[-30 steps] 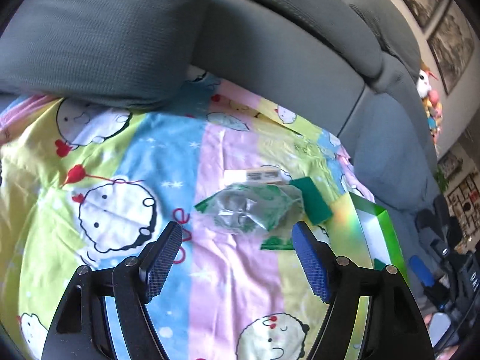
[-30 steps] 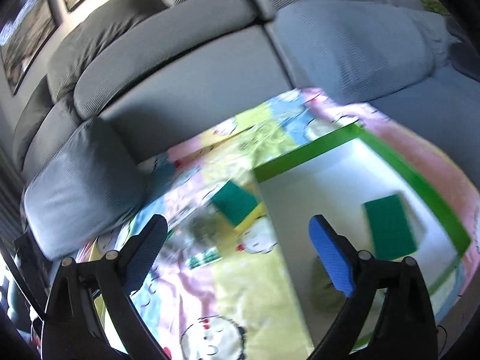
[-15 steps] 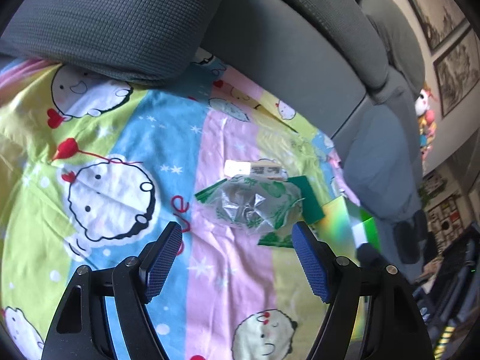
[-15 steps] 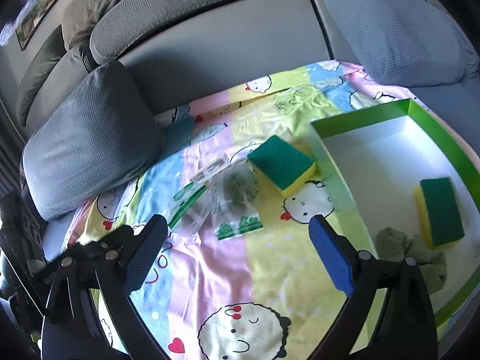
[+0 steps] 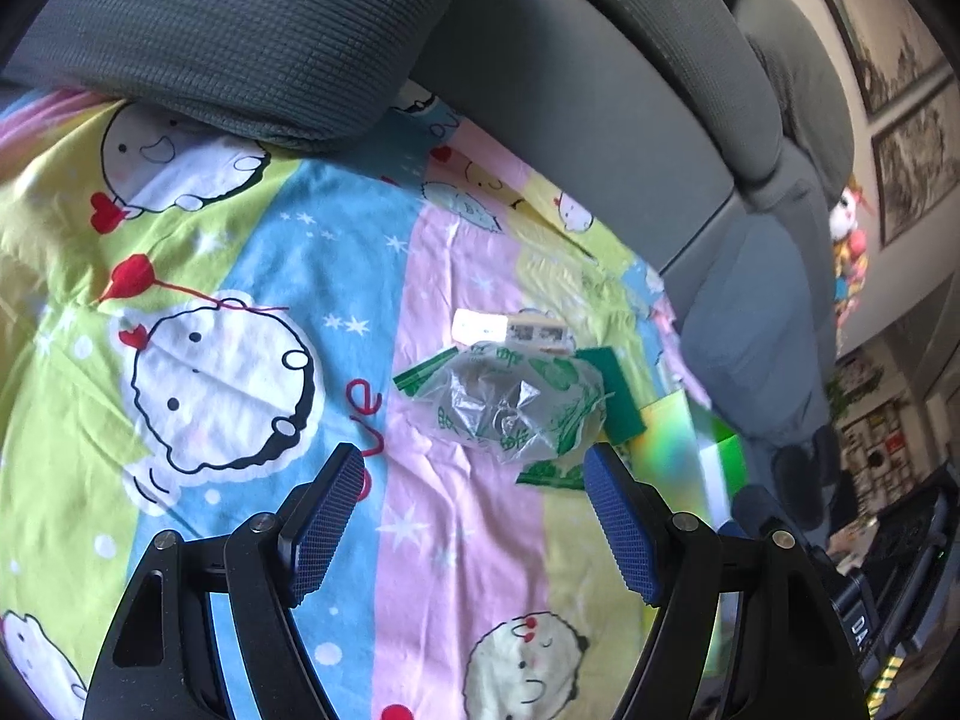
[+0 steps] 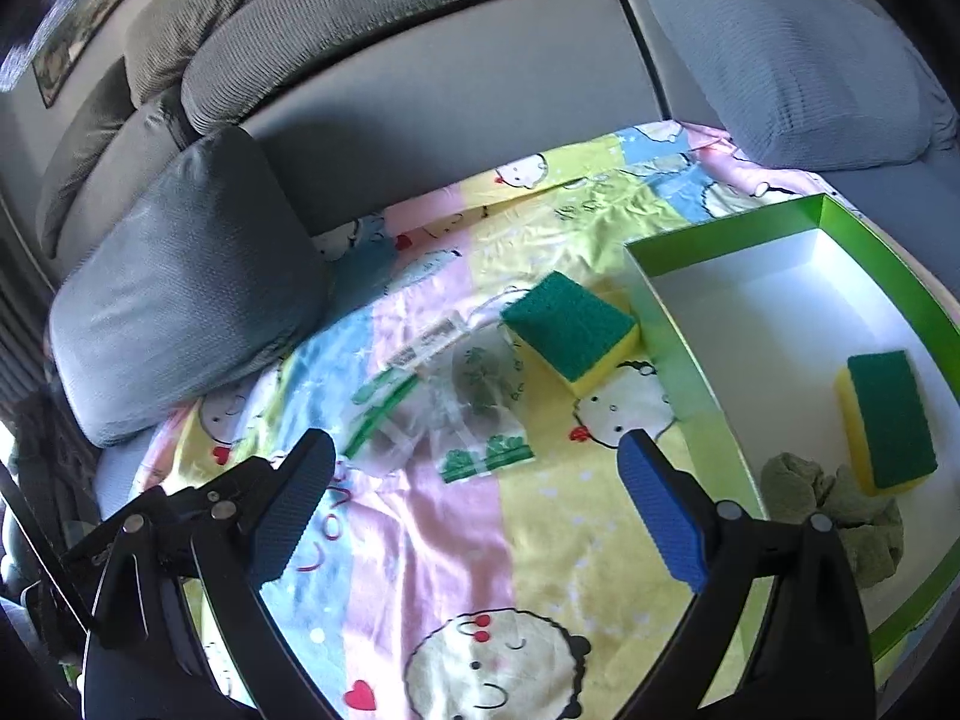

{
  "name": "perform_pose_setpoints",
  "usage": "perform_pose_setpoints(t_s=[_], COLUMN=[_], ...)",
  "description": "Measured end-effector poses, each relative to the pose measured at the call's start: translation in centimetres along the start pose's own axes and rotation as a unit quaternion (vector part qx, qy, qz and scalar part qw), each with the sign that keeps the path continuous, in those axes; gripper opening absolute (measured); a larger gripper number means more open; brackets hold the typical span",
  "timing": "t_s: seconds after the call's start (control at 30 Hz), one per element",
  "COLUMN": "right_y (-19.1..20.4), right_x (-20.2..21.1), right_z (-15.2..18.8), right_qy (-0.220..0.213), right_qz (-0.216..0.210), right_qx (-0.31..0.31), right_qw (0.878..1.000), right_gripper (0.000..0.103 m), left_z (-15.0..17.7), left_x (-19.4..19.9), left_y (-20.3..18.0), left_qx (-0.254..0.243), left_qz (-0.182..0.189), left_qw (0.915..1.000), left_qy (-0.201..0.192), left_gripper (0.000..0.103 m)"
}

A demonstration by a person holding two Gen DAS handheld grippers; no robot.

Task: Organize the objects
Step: 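Withdraw the right tool from the box toward the clear plastic bags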

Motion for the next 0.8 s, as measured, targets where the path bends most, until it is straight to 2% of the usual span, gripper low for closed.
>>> perform_pose_setpoints(t_s=[0.13, 0.23, 0.3, 0.37, 0.47, 0.53, 0.57, 0.6, 0.67, 0.8], right_y=[0.9, 2.1, 3.2, 4.5, 6.4, 7.0, 7.1, 7.3, 7.2, 6.0], right_x=[0.9, 1.1, 0.7, -0.3, -3.1, -5.4, -6.1, -7.5, -9.6, -13.4], right_z=[-0.7, -1.5, -2.3, -3.1, -4.4, -5.1, -5.2, -5.2, -4.8, -2.7], right_qy=[-0.01, -0.014, -0.003, 0.009, 0.028, 0.033, 0.031, 0.031, 0.05, 0.125], right_qz=[-0.036, -0.044, -0.042, -0.047, -0.061, -0.045, -0.033, -0.017, -0.015, -0.033], right_qx=[-0.006, 0.003, 0.013, 0.025, 0.044, 0.066, 0.079, 0.097, 0.105, 0.075], right_qw=[0.999, 0.999, 0.999, 0.999, 0.997, 0.996, 0.996, 0.995, 0.993, 0.989], right_gripper=[0.095, 0.095, 0.095, 0.094, 0.089, 0.074, 0.063, 0.061, 0.061, 0.061], left_z=[-0.2, -0.1, 0.1, 0.3, 0.3, 0.1, 0.1, 0.1, 0.3, 0.4], left_x=[-0.1, -1.1, -2.0, -2.7, -2.6, -2.3, -2.2, -2.3, -2.7, -3.4], left_y=[0.3, 0.4, 0.5, 0.9, 1.7, 2.3, 2.5, 2.6, 2.7, 1.9], left_qx=[0.018, 0.033, 0.047, 0.064, 0.071, 0.064, 0.061, 0.061, 0.065, 0.056], left_qz=[0.025, 0.043, 0.055, 0.046, 0.016, -0.019, -0.028, -0.031, -0.022, -0.012], left_qw=[0.9995, 0.9983, 0.9966, 0.9955, 0.9961, 0.997, 0.9971, 0.9969, 0.9965, 0.9967], left_qy=[0.006, 0.021, 0.038, 0.052, 0.05, 0.039, 0.036, 0.039, 0.047, 0.057], left_gripper=[0.076, 0.076, 0.076, 0.076, 0.076, 0.076, 0.076, 0.076, 0.076, 0.076])
Point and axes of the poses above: each gripper's, at about its wrist camera, not at the fingertips, and x roughly against the way its jaws point, y to its left, z to its underside, the point moved 6 cm from there along -x, roughly the way its jaws point, and after that the axes turned 2 degrees about -y, right-handed, at the moved point
